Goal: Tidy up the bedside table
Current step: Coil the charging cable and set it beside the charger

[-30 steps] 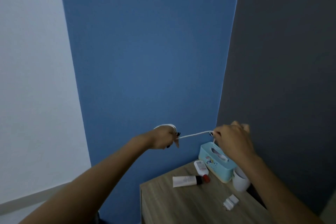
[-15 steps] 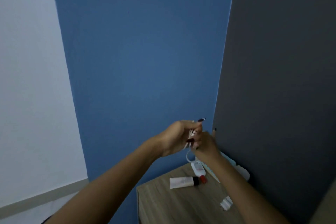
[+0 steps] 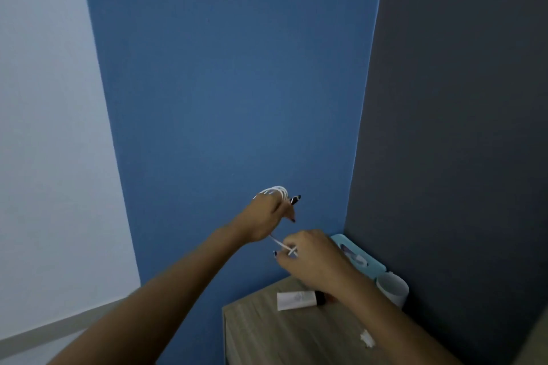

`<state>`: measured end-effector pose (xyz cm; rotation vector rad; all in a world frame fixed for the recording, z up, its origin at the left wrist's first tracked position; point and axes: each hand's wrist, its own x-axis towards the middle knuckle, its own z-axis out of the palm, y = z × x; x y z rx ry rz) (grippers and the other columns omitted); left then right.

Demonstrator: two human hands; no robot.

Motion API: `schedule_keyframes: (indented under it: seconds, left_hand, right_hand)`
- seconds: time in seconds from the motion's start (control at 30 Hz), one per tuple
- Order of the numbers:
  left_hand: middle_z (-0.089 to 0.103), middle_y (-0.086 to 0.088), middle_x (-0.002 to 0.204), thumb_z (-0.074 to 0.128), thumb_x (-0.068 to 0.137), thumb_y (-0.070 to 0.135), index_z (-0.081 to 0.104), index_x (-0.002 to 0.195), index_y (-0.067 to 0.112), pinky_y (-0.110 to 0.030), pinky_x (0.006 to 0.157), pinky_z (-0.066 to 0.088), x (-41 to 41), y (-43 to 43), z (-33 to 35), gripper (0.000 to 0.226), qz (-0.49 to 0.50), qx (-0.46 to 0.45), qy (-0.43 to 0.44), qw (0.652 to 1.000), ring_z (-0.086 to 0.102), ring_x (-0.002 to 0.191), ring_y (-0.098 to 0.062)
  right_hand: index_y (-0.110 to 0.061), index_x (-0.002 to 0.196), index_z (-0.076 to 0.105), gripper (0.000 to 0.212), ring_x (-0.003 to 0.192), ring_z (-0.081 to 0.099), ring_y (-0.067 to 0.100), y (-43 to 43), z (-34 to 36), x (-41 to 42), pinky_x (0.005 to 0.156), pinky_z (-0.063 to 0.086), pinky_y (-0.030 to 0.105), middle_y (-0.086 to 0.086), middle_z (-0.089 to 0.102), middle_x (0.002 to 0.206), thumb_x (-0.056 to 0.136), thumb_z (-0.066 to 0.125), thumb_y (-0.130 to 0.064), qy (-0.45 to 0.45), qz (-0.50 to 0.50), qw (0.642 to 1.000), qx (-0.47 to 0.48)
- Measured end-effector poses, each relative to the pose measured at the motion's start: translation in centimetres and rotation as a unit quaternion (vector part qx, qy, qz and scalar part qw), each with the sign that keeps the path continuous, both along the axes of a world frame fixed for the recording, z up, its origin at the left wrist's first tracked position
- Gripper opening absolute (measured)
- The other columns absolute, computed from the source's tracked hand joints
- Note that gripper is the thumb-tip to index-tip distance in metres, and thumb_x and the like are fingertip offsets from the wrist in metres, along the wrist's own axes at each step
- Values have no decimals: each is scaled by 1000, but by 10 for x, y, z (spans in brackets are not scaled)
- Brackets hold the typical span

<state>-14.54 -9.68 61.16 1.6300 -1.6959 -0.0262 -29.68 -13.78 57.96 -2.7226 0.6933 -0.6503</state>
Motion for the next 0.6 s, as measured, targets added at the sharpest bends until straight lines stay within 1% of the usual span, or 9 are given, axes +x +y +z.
schedule_keyframes:
  seconds: [0.07, 0.1, 0.17, 0.27, 0.33, 0.37, 0.43, 0.5, 0.6]
  left_hand:
    - [55, -6, 78, 41, 96, 13, 48, 65, 13, -37, 73, 44, 0, 8, 1, 31, 9, 26, -181, 983, 54, 73, -22]
    - [55, -7, 79, 42, 95, 17, 46, 68, 13, -38, 72, 43, -1, 12, 2, 28, 19, 39, -240, 970, 53, 73, -26]
    - [56, -4, 79, 37, 94, 28, 48, 69, 11, -36, 70, 42, 3, 20, 2, 33, 43, 39, -272, 961, 53, 73, -24]
    - [52, 2, 68, 25, 96, 41, 53, 56, 12, -23, 65, 38, 5, 34, 10, 57, 32, 13, -114, 993, 52, 66, -7]
    - [49, 3, 56, 29, 98, 44, 52, 53, 6, -16, 57, 33, -3, 37, 17, 63, 2, 31, 27, 999, 45, 51, -5]
    - [45, 4, 50, 33, 97, 45, 49, 54, 6, -16, 52, 31, -10, 37, 20, 61, -34, 54, 110, 992, 39, 45, -5]
    - [36, 4, 44, 42, 92, 39, 40, 56, 11, -18, 42, 25, -27, 35, 25, 46, -135, 113, 281, 943, 28, 39, -10]
    - [29, 5, 44, 43, 90, 28, 34, 58, 15, -19, 39, 21, -38, 31, 33, 36, -237, 155, 421, 862, 22, 36, -9]
    - [30, 6, 42, 39, 94, 20, 34, 57, 18, -20, 38, 19, -49, 20, 48, 38, -307, 138, 548, 766, 25, 33, -7]
  right_hand:
    - [-4, 64, 61, 62, 50, 53, 19, -5, 18, -12, 50, 40, 35, 12, 60, 57, 75, 52, -64, -20, 5, 1000, 20]
    - [-5, 62, 63, 69, 45, 48, 14, -9, 28, -20, 48, 36, 33, 9, 60, 54, 71, 50, -72, -35, 5, 999, 38]
    - [-14, 53, 64, 65, 41, 41, 6, -20, 49, -38, 46, 30, 26, -3, 55, 44, 72, 53, -74, -67, 10, 995, 80]
    - [-17, 54, 67, 51, 45, 37, 7, -40, 74, -59, 50, 28, 24, -7, 44, 45, 77, 61, -62, -88, 27, 987, 128]
    - [-14, 60, 69, 43, 50, 38, 7, -55, 80, -60, 55, 29, 27, -1, 47, 52, 80, 64, -51, -114, 33, 983, 139]
    - [-15, 63, 70, 38, 52, 39, 9, -61, 83, -57, 57, 29, 28, 4, 47, 53, 83, 65, -46, -138, 30, 980, 143]
    - [-16, 67, 70, 31, 54, 41, 11, -67, 85, -46, 60, 29, 27, 13, 45, 56, 87, 63, -39, -206, 28, 963, 174]
    - [-18, 68, 70, 29, 52, 39, 10, -69, 82, -30, 58, 30, 27, 7, 42, 56, 88, 62, -36, -261, 22, 938, 226]
    - [-24, 67, 67, 24, 52, 39, 13, -59, 73, 1, 53, 32, 27, 5, 46, 60, 85, 61, -39, -308, -5, 903, 300]
